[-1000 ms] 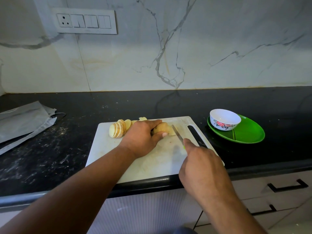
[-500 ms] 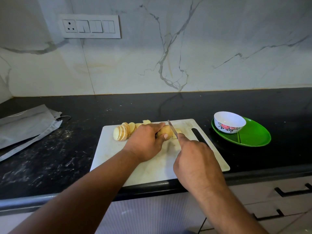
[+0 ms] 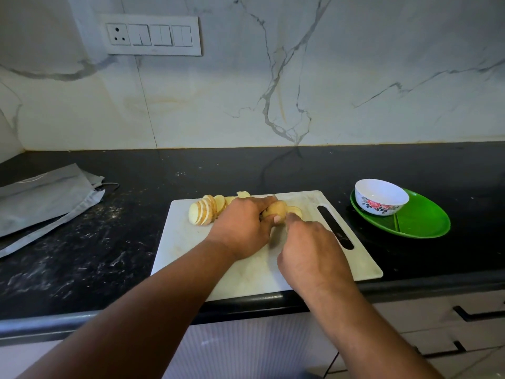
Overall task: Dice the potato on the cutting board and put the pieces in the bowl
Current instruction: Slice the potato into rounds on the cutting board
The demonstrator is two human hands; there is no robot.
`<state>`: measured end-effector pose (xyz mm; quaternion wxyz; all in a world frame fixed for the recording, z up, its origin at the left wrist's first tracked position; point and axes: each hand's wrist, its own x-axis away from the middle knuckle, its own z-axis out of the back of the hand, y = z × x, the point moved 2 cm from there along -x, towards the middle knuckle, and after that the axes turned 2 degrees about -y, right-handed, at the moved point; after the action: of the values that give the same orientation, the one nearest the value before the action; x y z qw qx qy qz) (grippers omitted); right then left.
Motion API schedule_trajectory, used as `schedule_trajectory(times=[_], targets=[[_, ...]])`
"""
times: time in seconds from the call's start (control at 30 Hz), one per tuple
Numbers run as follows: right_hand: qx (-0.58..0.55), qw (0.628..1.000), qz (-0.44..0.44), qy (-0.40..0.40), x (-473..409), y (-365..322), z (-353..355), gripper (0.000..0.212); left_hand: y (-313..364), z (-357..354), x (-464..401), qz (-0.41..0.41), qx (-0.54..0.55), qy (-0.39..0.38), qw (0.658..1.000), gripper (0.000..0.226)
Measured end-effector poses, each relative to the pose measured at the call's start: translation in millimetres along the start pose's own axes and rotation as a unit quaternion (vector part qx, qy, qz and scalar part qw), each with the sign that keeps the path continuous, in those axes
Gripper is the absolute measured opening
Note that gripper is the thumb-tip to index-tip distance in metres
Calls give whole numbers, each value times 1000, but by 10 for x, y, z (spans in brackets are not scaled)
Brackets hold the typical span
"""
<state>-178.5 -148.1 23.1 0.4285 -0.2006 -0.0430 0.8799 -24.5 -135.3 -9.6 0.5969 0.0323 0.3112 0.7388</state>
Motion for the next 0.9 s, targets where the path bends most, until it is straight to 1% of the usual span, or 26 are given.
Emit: schedule_trajectory(times=[0.07,0.17,0.23,0.37,0.47,0.53,0.67,0.9], targets=[[3,1000,1,-14,109,15,-20,37,-25,8,-15,12,0,-1,1000,51],[5,999,-11,-39,250,70,2,51,-31,-3,-18,12,-6,-1,1000,52],[9,998,-17,-52,323,120,50,54,-21,-4,-7,11,-6,-1,1000,53],[19,999,-17,-28,411,140,165,63,-23,19,7,22,7,0,1000,57],[38,999,-23,5,358,119,240,62,-43,36,-5,52,39,2,998,60],[25,999,-23,14,311,91,241,61,-49,39,-3,60,53,5,997,58],[12,1000,-16,24,241,70,214,60,-61,31,-11,56,80,11,995,57],[5,999,-15,28,212,75,203,59,-70,32,-26,52,76,7,996,57]])
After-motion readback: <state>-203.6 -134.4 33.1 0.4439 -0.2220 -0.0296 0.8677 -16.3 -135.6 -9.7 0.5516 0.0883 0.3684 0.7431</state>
